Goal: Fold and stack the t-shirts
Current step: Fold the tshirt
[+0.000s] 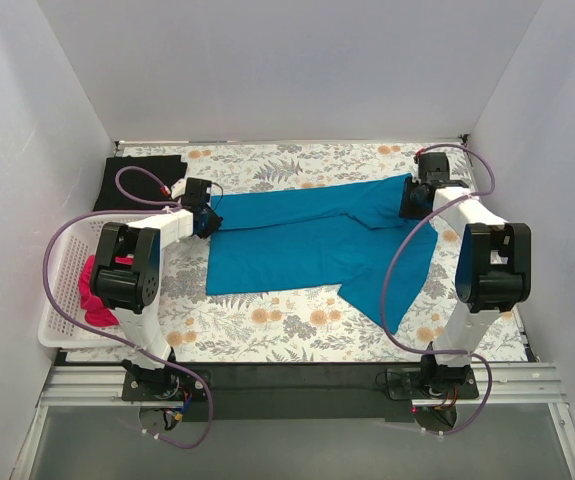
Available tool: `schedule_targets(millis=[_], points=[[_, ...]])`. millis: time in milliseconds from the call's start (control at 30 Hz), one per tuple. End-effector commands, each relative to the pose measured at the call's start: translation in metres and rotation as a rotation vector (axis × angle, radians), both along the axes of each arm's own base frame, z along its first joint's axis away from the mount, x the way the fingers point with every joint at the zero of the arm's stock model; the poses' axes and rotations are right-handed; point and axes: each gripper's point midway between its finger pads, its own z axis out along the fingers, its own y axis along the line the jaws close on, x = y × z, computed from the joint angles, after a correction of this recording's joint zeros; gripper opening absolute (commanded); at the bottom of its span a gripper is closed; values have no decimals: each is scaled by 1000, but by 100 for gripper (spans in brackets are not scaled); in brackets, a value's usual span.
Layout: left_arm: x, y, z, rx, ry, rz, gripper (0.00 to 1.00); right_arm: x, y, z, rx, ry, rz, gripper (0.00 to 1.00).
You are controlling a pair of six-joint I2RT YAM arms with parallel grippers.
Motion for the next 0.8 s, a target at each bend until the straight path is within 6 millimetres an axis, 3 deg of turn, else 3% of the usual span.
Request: schedule_targets(millis=[0, 100, 133, 267, 433, 500, 533, 567, 633, 767], points=[[8, 12, 36, 65, -52, 10, 15, 19, -3, 23, 134, -60, 9, 45], [15, 12, 53, 75, -85, -4, 30, 33, -10, 40, 198, -105, 11, 49], [20, 11, 67, 79, -116, -15, 41, 40, -14, 46, 242, -128, 16, 49], [35, 3, 93, 73, -176, -75, 52, 71, -27, 55, 323, -225, 15, 49], [57, -15, 102, 44, -201, -172, 52, 109, -36, 50, 413, -289, 32, 46], [63, -17, 102, 51, -193, -186, 52, 122, -37, 34, 445, -289, 37, 46], [64, -17, 101, 50, -191, -185, 52, 128, -36, 36, 470, -303, 53, 46], [66, -18, 102, 49, -200, -191, 51, 131, -35, 23, 490, -289, 48, 46], [71, -23, 88, 46, -185, -224, 49, 145, -36, 19, 516, -330, 64, 46], [78, -30, 72, 33, -171, -255, 44, 154, -38, 3, 567, -342, 54, 48]])
